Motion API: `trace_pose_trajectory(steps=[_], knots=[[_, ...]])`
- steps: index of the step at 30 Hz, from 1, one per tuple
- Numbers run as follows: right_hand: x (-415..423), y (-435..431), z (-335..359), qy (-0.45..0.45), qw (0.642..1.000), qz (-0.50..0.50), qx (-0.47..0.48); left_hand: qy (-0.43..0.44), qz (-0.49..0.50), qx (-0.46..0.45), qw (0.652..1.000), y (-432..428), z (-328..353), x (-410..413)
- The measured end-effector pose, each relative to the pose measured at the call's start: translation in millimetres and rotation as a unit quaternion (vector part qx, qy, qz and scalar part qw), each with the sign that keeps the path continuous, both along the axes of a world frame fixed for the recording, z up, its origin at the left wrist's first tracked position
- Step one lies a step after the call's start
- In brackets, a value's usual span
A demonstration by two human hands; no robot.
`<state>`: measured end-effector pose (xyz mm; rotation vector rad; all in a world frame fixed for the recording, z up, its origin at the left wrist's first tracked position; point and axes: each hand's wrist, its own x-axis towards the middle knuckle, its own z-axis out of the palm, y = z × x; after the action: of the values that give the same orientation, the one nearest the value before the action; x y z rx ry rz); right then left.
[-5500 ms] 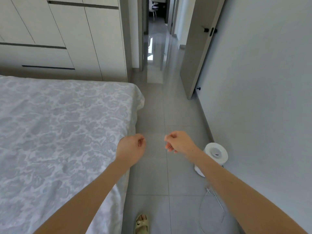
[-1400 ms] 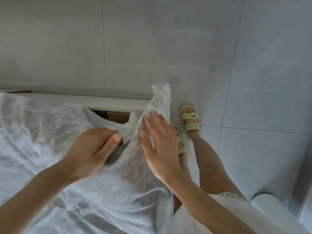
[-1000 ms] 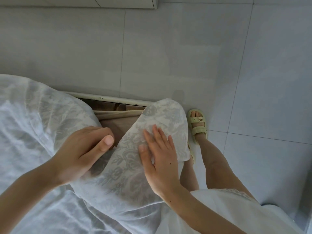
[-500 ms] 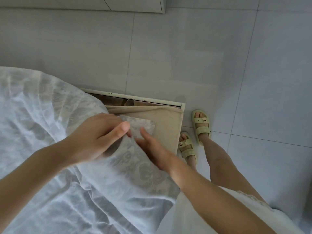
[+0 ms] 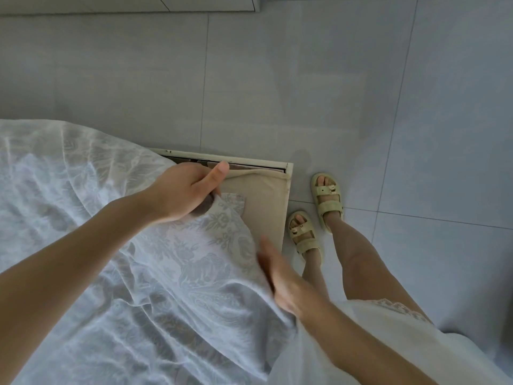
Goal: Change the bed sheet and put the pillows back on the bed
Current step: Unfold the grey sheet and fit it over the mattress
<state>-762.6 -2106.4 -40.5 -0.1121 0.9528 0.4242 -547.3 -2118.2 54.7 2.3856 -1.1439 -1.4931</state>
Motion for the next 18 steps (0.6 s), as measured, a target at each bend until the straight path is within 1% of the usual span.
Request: trace_pose_trajectory(steps=[3,4,7,8,10,11,13,15,16,17,18], knots=[[25.8,9.8,-12.3,-0.04,0.998,0.027,0.045,-0.034,-0.03,-0.036,0.998,2.1,1.1,5.4],[32.7,9.4,-18.3,-0.041,0.997,0.037,0.056,-0.034,-0.033,-0.035,0.998,2.9,1.7,7.2],[41.0,4.9,-36.9,-0.036,0.997,0.044,0.06,0.009,-0.032,0.024,0.999,-1.2,-0.7,7.1],[40.3,0.5,-42.0,-0.036,0.997,0.039,0.049,0.013,-0.042,0.047,0.998,-5.2,-5.4,5.1],[36.6,-14.3,-52.8,-0.025,0.999,0.037,0.03,-0.007,-0.063,0.086,0.994,-17.2,-21.3,-0.7],[35.5,-24.8,-54.5,-0.015,0.999,0.039,0.013,-0.023,-0.066,0.1,0.993,-24.5,-30.7,-3.3],[33.2,-47.6,-53.8,0.004,0.996,0.06,-0.058,-0.043,-0.062,0.12,0.99,-39.6,-51.5,-8.5],[30.1,-72.7,-52.3,0.043,0.979,0.064,-0.187,-0.043,-0.053,0.139,0.988,-53.5,-72.1,-12.0],[27.7,-85.9,-51.1,0.038,0.969,0.049,-0.239,-0.042,-0.043,0.147,0.987,-59.0,-82.0,-12.7],[27.0,-99.3,-46.7,0.008,0.964,0.034,-0.265,-0.041,-0.033,0.153,0.987,-62.9,-92.1,-12.0],[26.7,-111.4,-42.4,-0.044,0.961,0.035,-0.271,-0.039,-0.026,0.157,0.987,-66.3,-101.5,-11.7]])
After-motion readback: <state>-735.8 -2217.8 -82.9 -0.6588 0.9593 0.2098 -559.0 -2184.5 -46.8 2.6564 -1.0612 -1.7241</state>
